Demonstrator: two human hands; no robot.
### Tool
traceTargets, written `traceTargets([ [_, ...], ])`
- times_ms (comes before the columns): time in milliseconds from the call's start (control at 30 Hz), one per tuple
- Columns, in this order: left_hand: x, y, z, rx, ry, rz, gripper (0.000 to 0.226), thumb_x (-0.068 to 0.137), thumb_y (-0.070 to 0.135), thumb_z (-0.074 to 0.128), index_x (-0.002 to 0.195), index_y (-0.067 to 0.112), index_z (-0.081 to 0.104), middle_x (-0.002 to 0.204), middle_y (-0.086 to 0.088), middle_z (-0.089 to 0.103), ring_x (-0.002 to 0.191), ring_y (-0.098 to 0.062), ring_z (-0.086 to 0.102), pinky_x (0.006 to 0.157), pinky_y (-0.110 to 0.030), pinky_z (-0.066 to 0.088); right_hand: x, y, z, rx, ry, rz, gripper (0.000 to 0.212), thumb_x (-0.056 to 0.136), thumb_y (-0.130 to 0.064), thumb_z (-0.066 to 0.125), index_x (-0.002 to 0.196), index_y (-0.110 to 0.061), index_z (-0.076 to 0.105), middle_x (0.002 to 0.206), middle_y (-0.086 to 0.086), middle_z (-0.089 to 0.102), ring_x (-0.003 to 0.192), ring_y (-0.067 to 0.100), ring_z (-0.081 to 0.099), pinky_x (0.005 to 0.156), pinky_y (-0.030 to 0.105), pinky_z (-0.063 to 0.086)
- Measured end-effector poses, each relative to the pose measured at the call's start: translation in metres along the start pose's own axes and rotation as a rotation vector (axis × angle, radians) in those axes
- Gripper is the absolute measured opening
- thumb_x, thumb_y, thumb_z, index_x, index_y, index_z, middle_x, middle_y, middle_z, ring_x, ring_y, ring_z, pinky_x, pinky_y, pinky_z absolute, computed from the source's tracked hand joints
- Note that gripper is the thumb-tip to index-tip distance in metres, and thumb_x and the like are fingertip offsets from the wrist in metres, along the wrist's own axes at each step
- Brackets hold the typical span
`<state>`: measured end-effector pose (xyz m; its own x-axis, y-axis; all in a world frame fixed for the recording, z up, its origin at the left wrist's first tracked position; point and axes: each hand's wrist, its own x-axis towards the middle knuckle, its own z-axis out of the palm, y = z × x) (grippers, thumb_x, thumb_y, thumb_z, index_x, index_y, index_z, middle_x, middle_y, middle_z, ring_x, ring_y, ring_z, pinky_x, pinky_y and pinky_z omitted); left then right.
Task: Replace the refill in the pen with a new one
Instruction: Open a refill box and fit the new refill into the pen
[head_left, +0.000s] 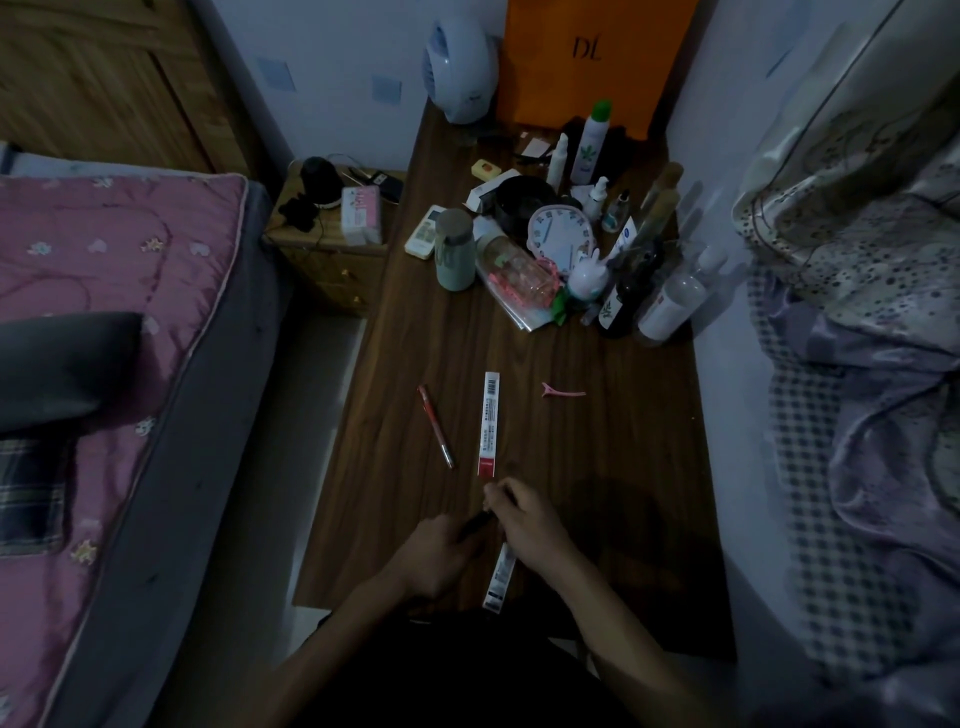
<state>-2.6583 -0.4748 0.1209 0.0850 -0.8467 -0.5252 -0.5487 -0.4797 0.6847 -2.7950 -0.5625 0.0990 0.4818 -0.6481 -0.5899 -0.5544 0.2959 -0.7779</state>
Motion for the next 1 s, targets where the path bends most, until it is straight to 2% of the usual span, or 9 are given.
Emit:
traceTargets([
  [67, 0.0, -0.007, 0.002, 0.013, 0.022, -0.049, 0.037, 0.097, 0.038, 0.047, 0.1, 0.008, 0.067, 0.074, -0.004, 0.067, 0.071, -0.013, 0.066, 0.062, -0.024, 0.041, 0.001, 0.004, -0.003, 0.058, 0.056, 0.047, 0.036, 0.096, -0.053, 0.048, 0.086, -0.023, 0.065, 0.066, -0.01, 0.055, 0.062, 0.005, 0.055, 0.063, 0.03, 0.045],
  [200, 0.001, -0.028, 0.006, -0.013, 0.05, -0.143, 0.042, 0.099, 0.04, 0.046, 0.062, 0.019, 0.053, 0.057, 0.004, 0.055, 0.07, -0.019, 0.065, 0.055, -0.021, 0.031, 0.002, 0.019, -0.017, 0.04, 0.149, 0.144, 0.035, 0.096, -0.052, 0.048, 0.11, -0.024, 0.064, 0.095, -0.002, 0.065, 0.09, 0.017, 0.065, 0.077, 0.035, 0.053],
  [367, 0.009, -0.043, 0.009, 0.03, 0.121, -0.182, 0.038, 0.1, 0.037, 0.043, 0.104, 0.009, 0.069, 0.095, -0.015, 0.072, 0.096, -0.029, 0.068, 0.068, -0.028, 0.042, -0.006, 0.038, -0.04, 0.086, 0.309, 0.169, 0.019, 0.097, -0.038, 0.054, 0.085, -0.028, 0.065, 0.074, -0.002, 0.062, 0.063, 0.01, 0.059, 0.056, 0.025, 0.046],
  [467, 0.017, -0.046, 0.013, 0.043, 0.121, -0.232, 0.035, 0.099, 0.029, 0.043, 0.1, 0.003, 0.067, 0.097, -0.021, 0.07, 0.098, -0.034, 0.066, 0.076, -0.033, 0.046, -0.013, 0.053, -0.05, 0.109, 0.365, 0.189, 0.017, 0.099, -0.035, 0.054, 0.095, -0.024, 0.066, 0.078, 0.001, 0.064, 0.066, 0.011, 0.06, 0.059, 0.027, 0.049],
  [533, 0.024, -0.049, 0.017, 0.026, 0.11, -0.245, 0.033, 0.097, 0.027, 0.045, 0.086, 0.002, 0.063, 0.086, -0.016, 0.068, 0.091, -0.033, 0.068, 0.071, -0.032, 0.045, -0.017, 0.062, -0.055, 0.086, 0.394, 0.217, 0.021, 0.099, -0.036, 0.053, 0.109, -0.022, 0.065, 0.089, 0.003, 0.066, 0.08, 0.018, 0.064, 0.07, 0.034, 0.054],
  [600, 0.028, -0.051, 0.02, 0.028, 0.121, -0.283, 0.03, 0.096, 0.027, 0.048, 0.076, 0.007, 0.06, 0.078, -0.009, 0.064, 0.086, -0.031, 0.069, 0.065, -0.028, 0.042, -0.021, 0.073, -0.059, 0.074, 0.419, 0.24, 0.025, 0.099, -0.036, 0.053, 0.116, -0.021, 0.063, 0.093, 0.005, 0.067, 0.081, 0.019, 0.065, 0.068, 0.033, 0.054],
  [700, 0.032, -0.057, 0.026, 0.086, 0.167, -0.281, 0.026, 0.092, 0.027, 0.053, 0.105, 0.015, 0.071, 0.086, -0.009, 0.072, 0.088, -0.028, 0.071, 0.065, -0.024, 0.042, -0.028, 0.09, -0.069, 0.045, 0.465, 0.267, 0.025, 0.099, -0.032, 0.055, 0.12, -0.021, 0.062, 0.096, 0.005, 0.067, 0.08, 0.018, 0.066, 0.063, 0.028, 0.05],
  [767, 0.032, -0.061, 0.027, 0.11, 0.222, -0.267, 0.032, 0.089, 0.03, 0.056, 0.119, 0.026, 0.068, 0.095, -0.007, 0.076, 0.088, -0.024, 0.071, 0.065, -0.021, 0.042, -0.032, 0.102, -0.076, 0.014, 0.497, 0.273, 0.023, 0.099, -0.03, 0.056, 0.118, -0.02, 0.063, 0.097, 0.001, 0.066, 0.081, 0.014, 0.065, 0.061, 0.025, 0.048],
  [1000, 0.037, -0.07, 0.039, 0.15, 0.361, -0.354, 0.032, 0.082, 0.042, 0.063, 0.104, 0.02, 0.073, 0.089, -0.009, 0.073, 0.082, -0.029, 0.07, 0.062, -0.025, 0.043, -0.037, 0.134, -0.085, -0.156, 0.539, 0.326, 0.015, 0.097, -0.022, 0.059, 0.108, -0.015, 0.066, 0.098, 0.002, 0.064, 0.079, 0.01, 0.055, 0.065, 0.024, 0.042],
])
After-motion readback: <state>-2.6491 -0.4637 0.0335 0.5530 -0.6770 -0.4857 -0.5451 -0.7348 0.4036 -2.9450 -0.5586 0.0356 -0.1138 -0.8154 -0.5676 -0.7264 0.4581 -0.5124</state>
